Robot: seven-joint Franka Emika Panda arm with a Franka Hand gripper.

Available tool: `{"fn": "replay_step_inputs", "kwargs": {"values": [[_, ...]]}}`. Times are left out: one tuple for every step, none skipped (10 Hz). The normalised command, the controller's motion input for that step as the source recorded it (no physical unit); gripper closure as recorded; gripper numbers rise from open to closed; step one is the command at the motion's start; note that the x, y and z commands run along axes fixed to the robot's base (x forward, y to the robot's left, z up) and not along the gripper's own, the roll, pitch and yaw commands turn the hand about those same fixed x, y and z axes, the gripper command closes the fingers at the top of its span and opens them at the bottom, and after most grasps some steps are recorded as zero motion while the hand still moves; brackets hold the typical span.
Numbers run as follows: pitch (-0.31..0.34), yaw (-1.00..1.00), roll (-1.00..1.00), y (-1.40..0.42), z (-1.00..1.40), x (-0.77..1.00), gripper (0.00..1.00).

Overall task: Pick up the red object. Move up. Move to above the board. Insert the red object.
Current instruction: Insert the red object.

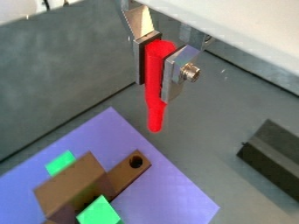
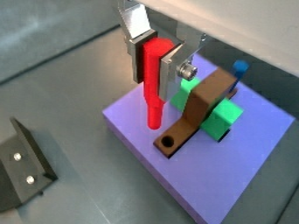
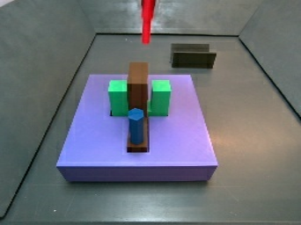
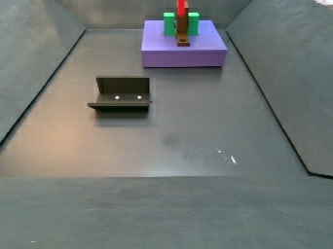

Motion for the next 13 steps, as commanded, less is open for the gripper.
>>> {"fn": "replay_step_inputs", "kwargs": {"values": [[0.000, 0.11, 0.01, 0.00, -0.22, 0.00, 1.00], [0.000, 0.01, 0.00, -0.07, -0.01, 0.00, 1.00], [0.000, 0.05, 0.07, -0.29, -0.09, 0.12, 1.00], [-0.090, 0.11, 0.20, -0.45, -0.23, 0.00, 1.00], [-0.163, 0.04, 0.13, -0.37, -0.37, 0.00, 1.00], [-0.171, 0.00, 0.02, -0.03, -0.48, 0.01, 1.00], [-0.176, 0.00, 0.02, 0.10, -0.56, 0.04, 1.00], [-0.177, 0.00, 0.01, 0.18, -0.53, 0.00, 1.00], [-0.140, 0.00, 0.00, 0.08, -0.38, 0.00, 1.00], [-0.061, 0.00, 0.00, 0.00, -0.13, 0.00, 1.00], [-0.011, 0.00, 0.00, 0.00, 0.00, -0.10, 1.00], [0.000, 0.00, 0.00, 0.00, 0.00, -0.13, 1.00], [-0.007, 0.00, 0.00, 0.00, 0.00, -0.18, 1.00]]}}
